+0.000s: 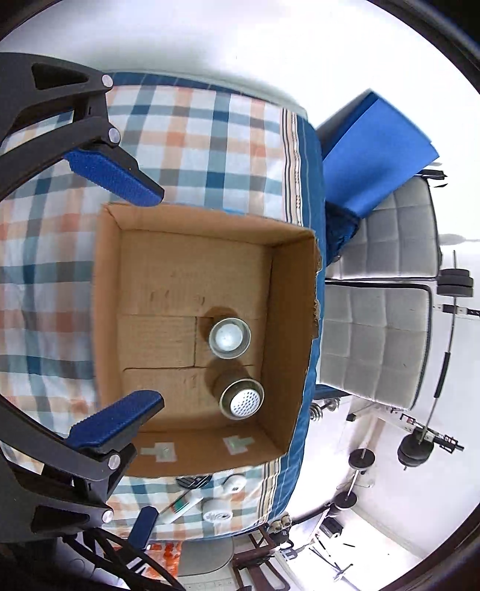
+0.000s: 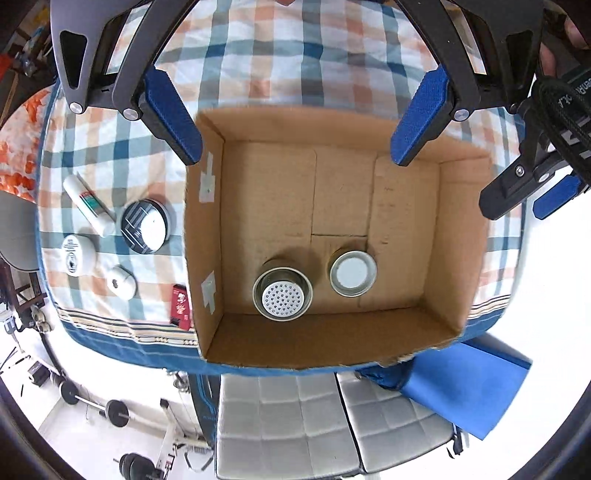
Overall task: Organize rigid objects
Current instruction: 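Open both tools to release the cup and lid in the box, then move both tools back over the remaining items on the table, then grasp the white cream jar with the right tool while the left tool grasps the black tin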
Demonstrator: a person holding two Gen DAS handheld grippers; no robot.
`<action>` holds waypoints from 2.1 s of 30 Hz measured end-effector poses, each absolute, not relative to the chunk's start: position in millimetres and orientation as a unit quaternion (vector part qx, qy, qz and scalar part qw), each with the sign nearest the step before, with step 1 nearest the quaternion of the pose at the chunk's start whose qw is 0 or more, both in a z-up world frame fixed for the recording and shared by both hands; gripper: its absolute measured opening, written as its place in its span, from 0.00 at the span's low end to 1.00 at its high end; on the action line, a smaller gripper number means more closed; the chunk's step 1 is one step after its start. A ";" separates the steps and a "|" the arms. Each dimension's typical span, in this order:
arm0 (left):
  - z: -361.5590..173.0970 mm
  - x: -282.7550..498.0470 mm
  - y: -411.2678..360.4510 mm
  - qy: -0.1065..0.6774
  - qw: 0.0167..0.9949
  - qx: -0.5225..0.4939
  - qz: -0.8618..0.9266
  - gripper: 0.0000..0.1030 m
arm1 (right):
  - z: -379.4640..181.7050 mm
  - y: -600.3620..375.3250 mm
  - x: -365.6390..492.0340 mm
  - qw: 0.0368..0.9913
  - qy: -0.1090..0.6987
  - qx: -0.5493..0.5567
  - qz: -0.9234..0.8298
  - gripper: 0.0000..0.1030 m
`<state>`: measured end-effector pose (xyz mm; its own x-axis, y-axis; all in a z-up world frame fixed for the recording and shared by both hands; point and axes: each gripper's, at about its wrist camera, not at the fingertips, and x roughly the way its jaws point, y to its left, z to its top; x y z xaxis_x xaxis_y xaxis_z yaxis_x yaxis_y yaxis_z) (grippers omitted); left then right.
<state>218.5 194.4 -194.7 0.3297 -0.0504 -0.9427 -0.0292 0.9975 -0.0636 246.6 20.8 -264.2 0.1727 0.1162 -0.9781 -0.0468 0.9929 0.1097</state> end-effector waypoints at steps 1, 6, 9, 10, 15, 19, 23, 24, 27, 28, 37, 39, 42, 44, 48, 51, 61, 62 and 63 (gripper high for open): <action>-189.9 213.2 194.4 0.577 0.816 -0.035 -0.007 0.99 | -258.9 21.5 239.1 0.768 0.638 0.025 0.056 1.00; -172.3 189.3 192.1 0.571 0.819 -0.049 -0.012 0.99 | -236.2 18.1 208.9 0.770 0.632 0.034 0.074 1.00; -164.9 181.3 186.8 0.566 0.823 -0.050 -0.013 0.99 | -228.2 13.7 194.6 0.770 0.631 0.049 0.084 1.00; -162.0 179.1 184.3 0.564 0.824 -0.049 -0.015 0.99 | -223.7 11.1 189.7 0.773 0.627 0.051 0.086 1.00; -146.1 175.8 166.9 0.555 0.830 -0.048 -0.020 0.99 | -212.2 0.6 178.7 0.781 0.615 0.058 0.096 1.00; -133.8 185.1 135.9 0.542 0.838 -0.048 -0.038 0.99 | -199.7 -24.0 181.1 0.785 0.607 0.074 0.100 1.00; -126.9 209.2 89.1 0.535 0.841 -0.047 -0.070 0.99 | -186.4 -68.0 192.8 0.795 0.596 0.086 0.081 1.00; -125.3 217.1 73.4 0.532 0.842 -0.043 -0.079 0.99 | -184.3 -78.0 195.1 0.795 0.595 0.089 0.076 1.00; -127.4 246.6 19.1 0.530 0.841 -0.027 -0.107 0.99 | -179.4 -128.1 209.9 0.798 0.593 0.096 0.047 1.00; -130.4 255.2 4.7 0.533 0.838 -0.023 -0.113 0.99 | -179.5 -152.6 217.6 0.802 0.590 0.095 0.026 1.00; -224.9 348.1 -112.3 0.610 0.784 -0.028 -0.113 0.99 | -254.5 -322.7 286.0 0.761 0.625 0.158 -0.075 1.00; -253.4 360.5 -127.8 0.633 0.766 -0.028 -0.109 0.99 | -282.4 -348.4 299.2 0.743 0.640 0.178 -0.082 1.00; -303.7 371.9 -146.3 0.681 0.725 -0.012 -0.101 0.99 | -322.2 -374.3 312.4 0.720 0.661 0.194 -0.085 1.00; -332.3 373.2 -152.7 0.707 0.701 -0.007 -0.096 0.99 | -345.5 -384.0 319.9 0.708 0.674 0.194 -0.084 1.00; -375.0 370.5 -160.8 0.739 0.668 0.020 -0.077 0.99 | -377.8 -386.0 325.4 0.701 0.686 0.179 -0.075 1.00; -400.6 366.3 -163.3 0.758 0.648 0.032 -0.063 0.99 | -393.5 -385.5 329.7 0.700 0.691 0.165 -0.070 1.00; -413.6 367.0 -165.4 0.749 0.659 0.033 -0.059 0.71 | -418.1 -382.5 346.0 0.696 0.696 0.168 -0.049 1.00; -412.8 368.3 -165.8 0.748 0.660 0.034 -0.061 0.71 | -420.2 -382.5 347.9 0.696 0.696 0.169 -0.051 1.00; -411.1 370.7 -165.6 0.746 0.662 0.035 -0.062 0.71 | -421.7 -382.8 349.0 0.696 0.696 0.170 -0.053 1.00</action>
